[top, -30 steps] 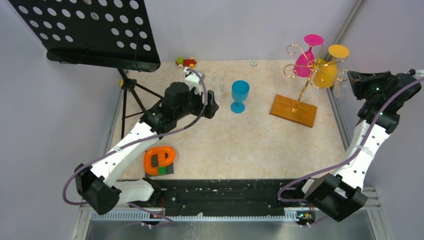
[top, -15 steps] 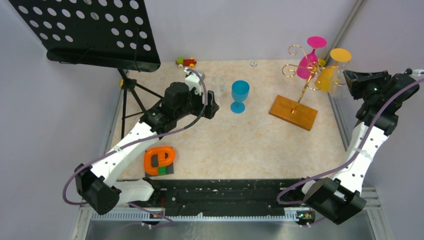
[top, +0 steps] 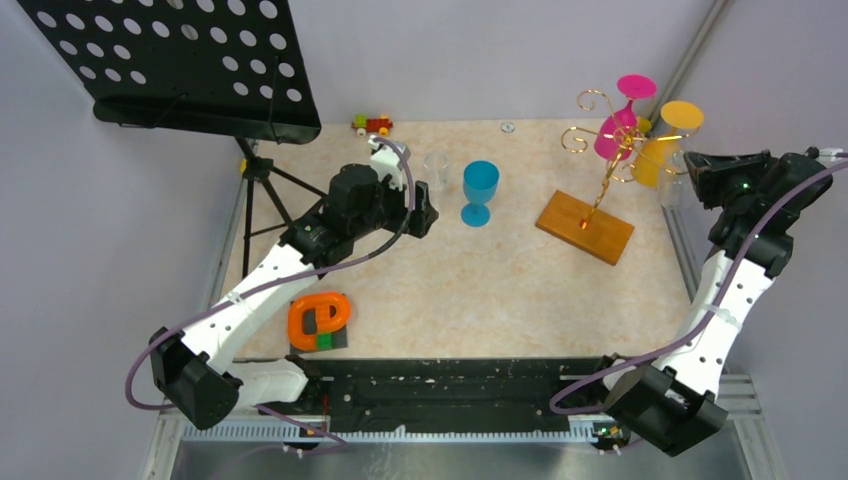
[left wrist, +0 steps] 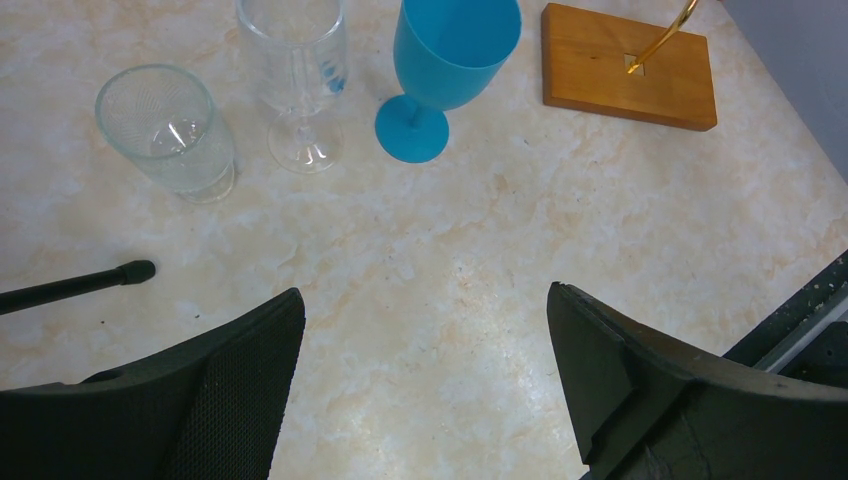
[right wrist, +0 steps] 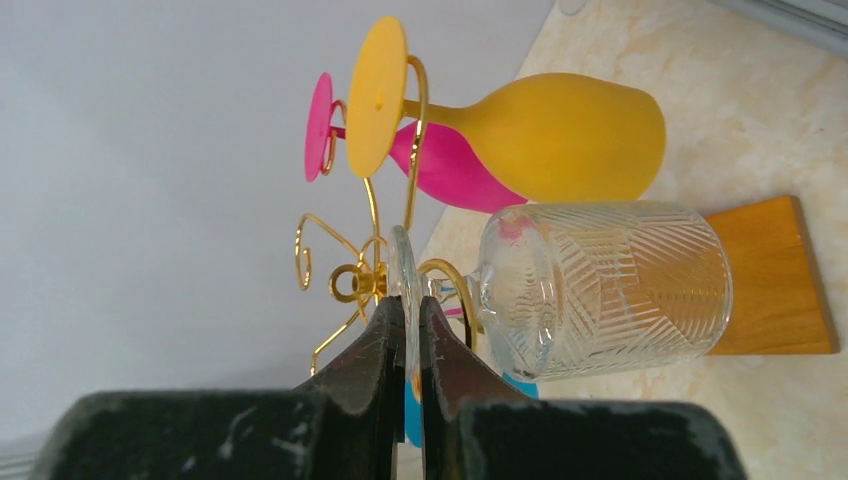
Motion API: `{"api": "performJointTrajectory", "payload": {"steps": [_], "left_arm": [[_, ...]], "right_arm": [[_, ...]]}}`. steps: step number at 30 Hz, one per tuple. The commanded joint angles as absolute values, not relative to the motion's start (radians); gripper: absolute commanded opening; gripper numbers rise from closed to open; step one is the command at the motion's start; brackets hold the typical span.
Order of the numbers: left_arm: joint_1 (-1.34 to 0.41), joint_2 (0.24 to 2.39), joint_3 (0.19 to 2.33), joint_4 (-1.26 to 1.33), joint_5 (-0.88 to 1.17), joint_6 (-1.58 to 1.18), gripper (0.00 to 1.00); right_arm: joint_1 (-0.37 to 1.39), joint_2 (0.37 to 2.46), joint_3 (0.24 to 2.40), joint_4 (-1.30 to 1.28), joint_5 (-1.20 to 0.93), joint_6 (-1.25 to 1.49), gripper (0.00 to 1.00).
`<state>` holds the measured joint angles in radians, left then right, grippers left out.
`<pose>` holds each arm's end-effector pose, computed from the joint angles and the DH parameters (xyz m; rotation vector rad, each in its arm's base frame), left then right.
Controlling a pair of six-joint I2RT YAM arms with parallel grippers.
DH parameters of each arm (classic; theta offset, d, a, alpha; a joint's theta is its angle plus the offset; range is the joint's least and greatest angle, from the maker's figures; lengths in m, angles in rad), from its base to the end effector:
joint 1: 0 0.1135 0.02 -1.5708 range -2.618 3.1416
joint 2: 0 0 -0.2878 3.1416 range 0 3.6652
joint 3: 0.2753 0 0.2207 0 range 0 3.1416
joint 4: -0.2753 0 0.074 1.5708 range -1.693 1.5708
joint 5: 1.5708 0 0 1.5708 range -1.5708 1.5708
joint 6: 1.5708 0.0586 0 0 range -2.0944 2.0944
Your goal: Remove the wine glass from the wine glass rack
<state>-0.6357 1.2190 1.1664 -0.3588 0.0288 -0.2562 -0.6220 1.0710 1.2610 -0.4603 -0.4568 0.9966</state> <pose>0.2063 -0.1543 0.3794 0.4023 1.9928 -0.6005 0.1787 -0.0963 0.4313 1.1063 1.5037 0.6802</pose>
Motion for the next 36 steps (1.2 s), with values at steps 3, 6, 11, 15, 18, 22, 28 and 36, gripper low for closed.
{"api": "performJointTrajectory", "payload": {"steps": [3, 6, 11, 15, 18, 22, 28, 36], "left_arm": [[-0.631, 1.191, 1.16, -0.313, 0.032, -0.255, 0.94], [-0.631, 1.193, 1.161, -0.313, 0.034, -0.254, 0.94], [-0.631, 1.196, 1.163, -0.314, 0.037, -0.253, 0.94], [-0.632, 1.204, 1.166, -0.313, 0.043, -0.253, 0.94], [-0.631, 1.207, 1.166, -0.313, 0.042, -0.253, 0.94], [-0.631, 1.213, 1.168, -0.313, 0.045, -0.253, 0.94], [-0.631, 1.218, 1.169, -0.313, 0.044, -0.253, 0.94], [-0.631, 1.221, 1.171, -0.313, 0.045, -0.254, 0.94]], "right_arm": [[-0.615, 0.99, 1.312, -0.484, -0.339, 0.958, 0.0], [-0.614, 0.964, 1.299, -0.477, -0.337, 0.981, 0.0], [-0.615, 0.939, 1.274, -0.465, -0.36, 1.016, 0.0], [-0.614, 0.924, 1.26, -0.467, -0.375, 1.035, 0.0], [-0.615, 0.924, 1.247, -0.45, -0.404, 1.053, 0.0], [-0.611, 0.931, 1.228, -0.415, -0.448, 1.073, 0.0], [-0.6, 0.94, 1.21, -0.366, -0.49, 1.083, 0.0], [-0.582, 1.01, 1.236, -0.267, -0.522, 1.106, 0.0]]}}
